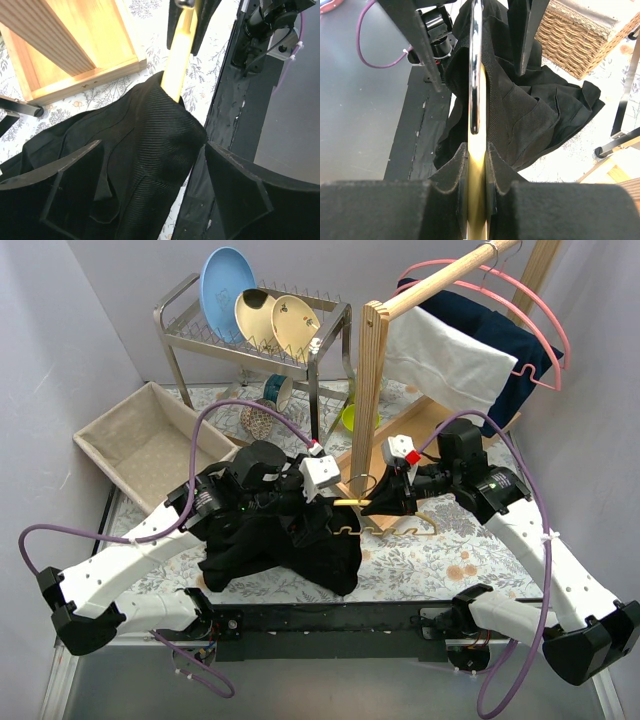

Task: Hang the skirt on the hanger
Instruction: Place skirt on hanger

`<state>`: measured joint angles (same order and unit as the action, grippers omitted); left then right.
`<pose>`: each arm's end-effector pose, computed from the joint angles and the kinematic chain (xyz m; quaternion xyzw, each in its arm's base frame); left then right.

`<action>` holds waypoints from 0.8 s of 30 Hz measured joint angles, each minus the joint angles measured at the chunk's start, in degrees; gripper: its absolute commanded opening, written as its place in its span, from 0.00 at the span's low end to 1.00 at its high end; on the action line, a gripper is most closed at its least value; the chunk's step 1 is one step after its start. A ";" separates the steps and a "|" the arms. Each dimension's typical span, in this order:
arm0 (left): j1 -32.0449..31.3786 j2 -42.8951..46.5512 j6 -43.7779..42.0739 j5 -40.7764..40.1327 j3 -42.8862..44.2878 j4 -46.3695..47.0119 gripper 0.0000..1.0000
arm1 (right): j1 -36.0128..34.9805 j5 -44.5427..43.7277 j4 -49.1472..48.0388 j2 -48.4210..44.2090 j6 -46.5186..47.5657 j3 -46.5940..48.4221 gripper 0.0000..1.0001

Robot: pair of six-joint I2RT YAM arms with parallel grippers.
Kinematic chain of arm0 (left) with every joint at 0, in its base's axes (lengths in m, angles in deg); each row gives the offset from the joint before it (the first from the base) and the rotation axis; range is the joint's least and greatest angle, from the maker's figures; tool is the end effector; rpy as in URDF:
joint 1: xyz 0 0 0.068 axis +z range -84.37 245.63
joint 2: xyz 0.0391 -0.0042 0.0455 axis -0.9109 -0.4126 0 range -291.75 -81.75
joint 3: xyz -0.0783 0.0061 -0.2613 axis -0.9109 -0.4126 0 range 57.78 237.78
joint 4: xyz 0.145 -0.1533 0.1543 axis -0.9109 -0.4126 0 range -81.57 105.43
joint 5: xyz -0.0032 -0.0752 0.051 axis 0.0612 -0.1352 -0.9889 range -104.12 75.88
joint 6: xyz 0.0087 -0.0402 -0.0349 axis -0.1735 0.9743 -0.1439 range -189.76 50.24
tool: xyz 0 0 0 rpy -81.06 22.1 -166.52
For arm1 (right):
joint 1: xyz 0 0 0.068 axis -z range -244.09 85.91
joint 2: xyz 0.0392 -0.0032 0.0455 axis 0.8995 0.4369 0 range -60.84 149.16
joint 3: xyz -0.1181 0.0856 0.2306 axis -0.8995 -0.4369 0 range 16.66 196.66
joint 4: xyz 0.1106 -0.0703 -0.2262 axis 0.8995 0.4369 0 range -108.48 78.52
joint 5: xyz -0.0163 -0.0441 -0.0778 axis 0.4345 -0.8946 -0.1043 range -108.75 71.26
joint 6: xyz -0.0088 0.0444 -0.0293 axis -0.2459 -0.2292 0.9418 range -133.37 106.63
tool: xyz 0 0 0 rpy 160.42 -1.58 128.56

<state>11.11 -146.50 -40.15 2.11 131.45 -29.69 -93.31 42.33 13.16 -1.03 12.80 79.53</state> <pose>0.1238 -0.1909 0.3856 0.2529 0.8483 -0.3935 0.2481 0.1671 0.1290 0.3711 -0.5739 0.5351 0.4484 0.4281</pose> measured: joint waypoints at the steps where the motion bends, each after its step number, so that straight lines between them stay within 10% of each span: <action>1: 0.00 0.00 0.17 -0.20 0.24 -0.22 0.74 | 0.00 0.02 0.09 -0.04 0.33 0.00 0.01; 9: 0.81 -2.71 0.85 4.22 2.60 -2.05 0.00 | 0.00 1.03 2.73 -0.11 3.87 0.00 0.01; 14: 1.16 -3.80 0.07 8.96 3.34 -3.28 0.00 | 0.33 2.08 4.55 -0.44 5.81 -0.04 0.02; 20: 1.16 -1.51 3.13 7.26 1.22 -1.49 0.00 | 0.31 1.42 3.61 -1.36 4.90 -0.15 0.76; 24: 1.25 4.15 7.32 2.29 -4.09 -0.31 0.00 | 0.70 -3.45 1.60 -3.93 2.36 -0.15 0.95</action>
<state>12.36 -142.34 -32.83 4.41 127.36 -30.00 -92.61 38.88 14.75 -4.97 15.16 79.38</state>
